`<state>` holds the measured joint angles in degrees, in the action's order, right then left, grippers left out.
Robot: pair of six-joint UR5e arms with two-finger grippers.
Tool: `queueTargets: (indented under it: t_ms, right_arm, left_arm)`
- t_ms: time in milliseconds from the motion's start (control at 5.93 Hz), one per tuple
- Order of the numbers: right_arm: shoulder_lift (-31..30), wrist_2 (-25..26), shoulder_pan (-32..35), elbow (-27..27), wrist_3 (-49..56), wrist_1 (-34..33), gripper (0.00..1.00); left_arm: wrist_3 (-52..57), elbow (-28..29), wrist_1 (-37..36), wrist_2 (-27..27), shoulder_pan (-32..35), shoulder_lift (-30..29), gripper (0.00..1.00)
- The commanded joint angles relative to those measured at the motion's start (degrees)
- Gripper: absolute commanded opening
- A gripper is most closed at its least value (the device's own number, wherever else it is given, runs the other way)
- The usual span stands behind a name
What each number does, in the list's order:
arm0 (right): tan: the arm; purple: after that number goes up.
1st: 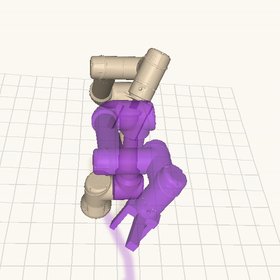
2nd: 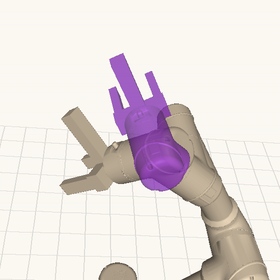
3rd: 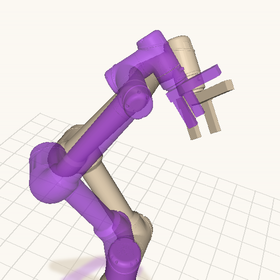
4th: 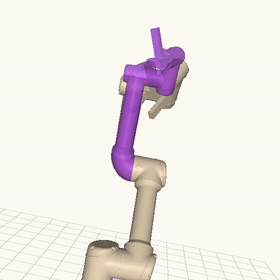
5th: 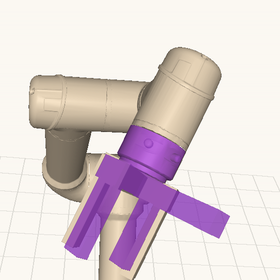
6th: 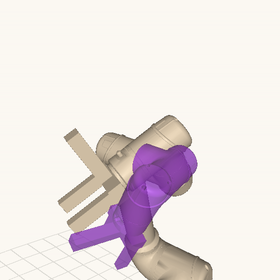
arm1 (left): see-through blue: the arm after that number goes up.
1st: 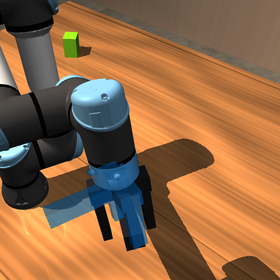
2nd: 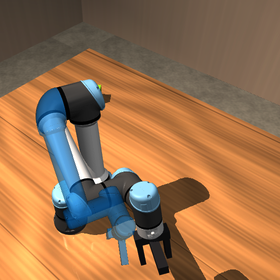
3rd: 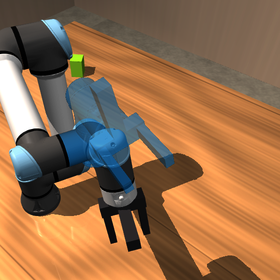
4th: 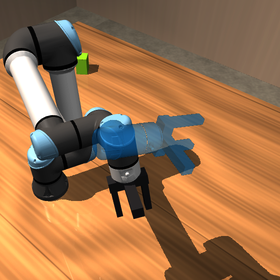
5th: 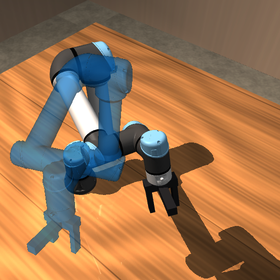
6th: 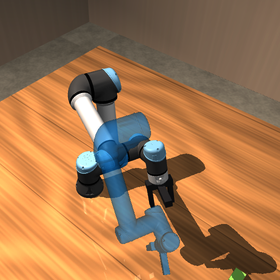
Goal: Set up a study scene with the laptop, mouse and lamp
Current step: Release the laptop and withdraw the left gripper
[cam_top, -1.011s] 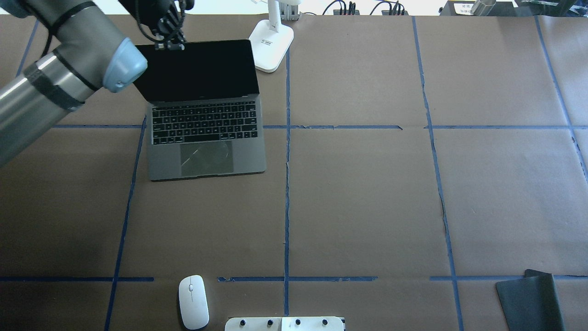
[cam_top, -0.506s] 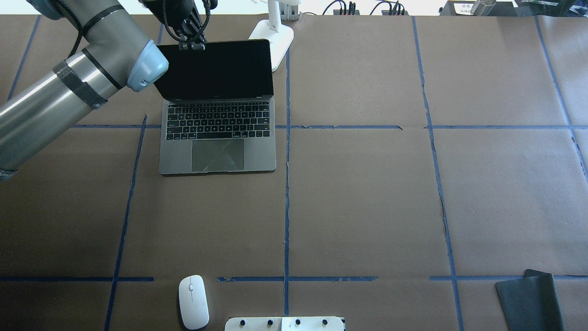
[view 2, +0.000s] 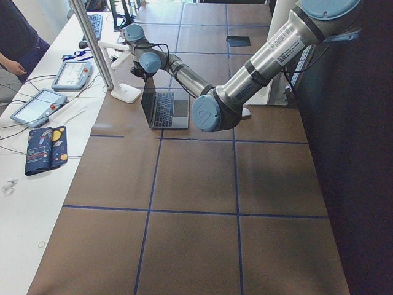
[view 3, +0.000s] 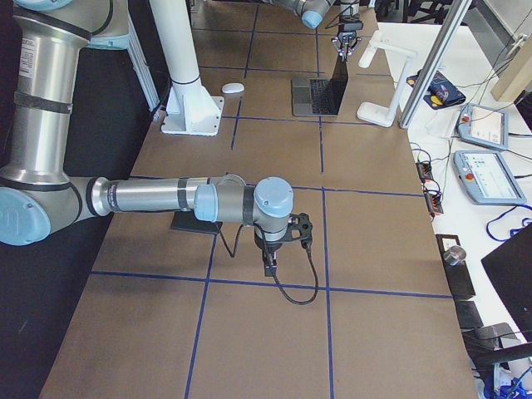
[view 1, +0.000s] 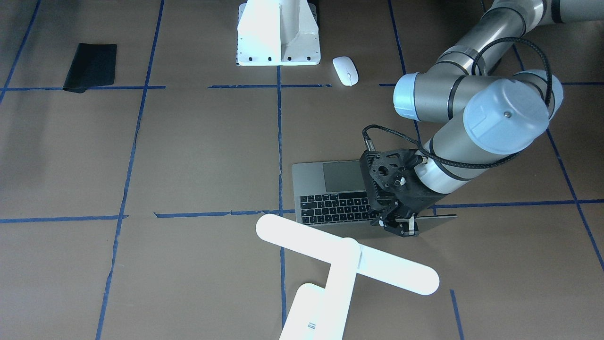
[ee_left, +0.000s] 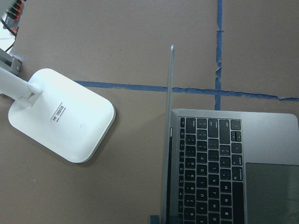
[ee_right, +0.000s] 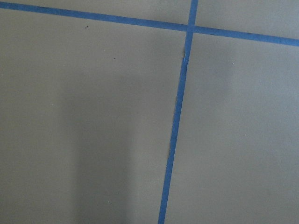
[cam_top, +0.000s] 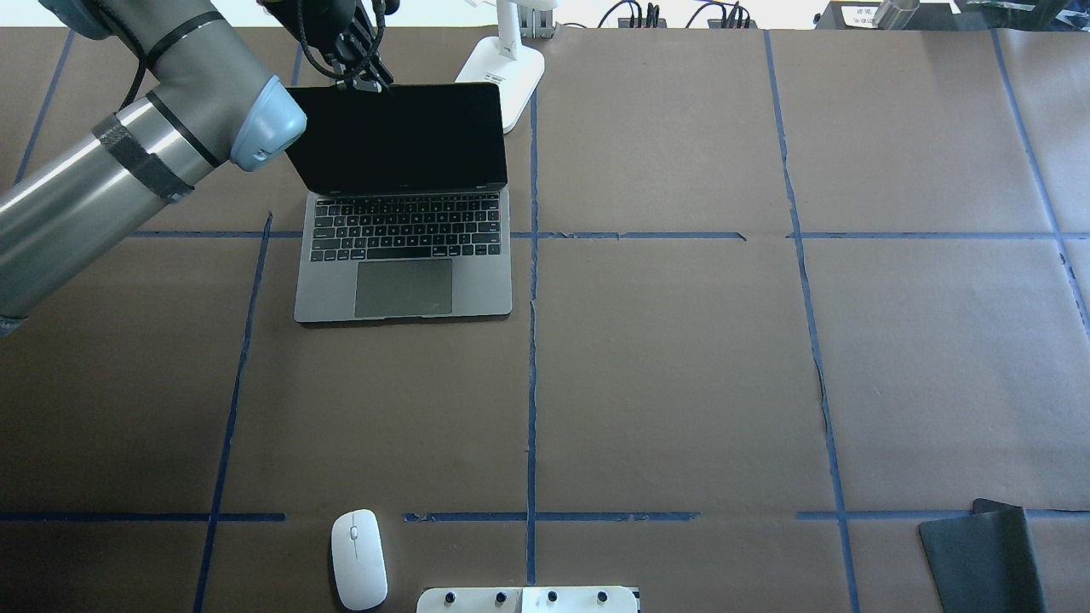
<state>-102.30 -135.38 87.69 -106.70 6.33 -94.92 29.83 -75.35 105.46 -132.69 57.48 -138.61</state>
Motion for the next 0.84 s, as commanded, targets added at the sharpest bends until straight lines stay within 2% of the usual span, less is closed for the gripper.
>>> queueTargets:
  t_ms: [0, 169, 337, 506, 674]
  right_arm:
    - [0.0, -0.3, 0.0, 0.0, 0.0, 0.0, 1.00]
    - [0.0, -0.3, 0.0, 0.0, 0.0, 0.0, 1.00]
    - [0.0, -0.3, 0.0, 0.0, 0.0, 0.0, 1.00]
    - [0.0, -0.3, 0.0, 0.0, 0.1, 0.0, 1.00]
    - [0.0, -0.3, 0.0, 0.0, 0.0, 0.0, 1.00]
  left_arm:
    - [0.2, -2.0, -0.1, -0.5, 2.2, 1.4, 0.39]
    - [0.2, -8.7, -0.3, -0.6, 3.1, 7.6, 0.40]
    - [0.2, -12.2, -2.3, -6.2, 6.5, 11.8, 0.46]
    - [0.2, -16.7, -2.7, -7.3, 9.5, 18.2, 0.57]
    - [0.1, -19.9, -5.1, -7.1, 11.8, 23.3, 0.94]
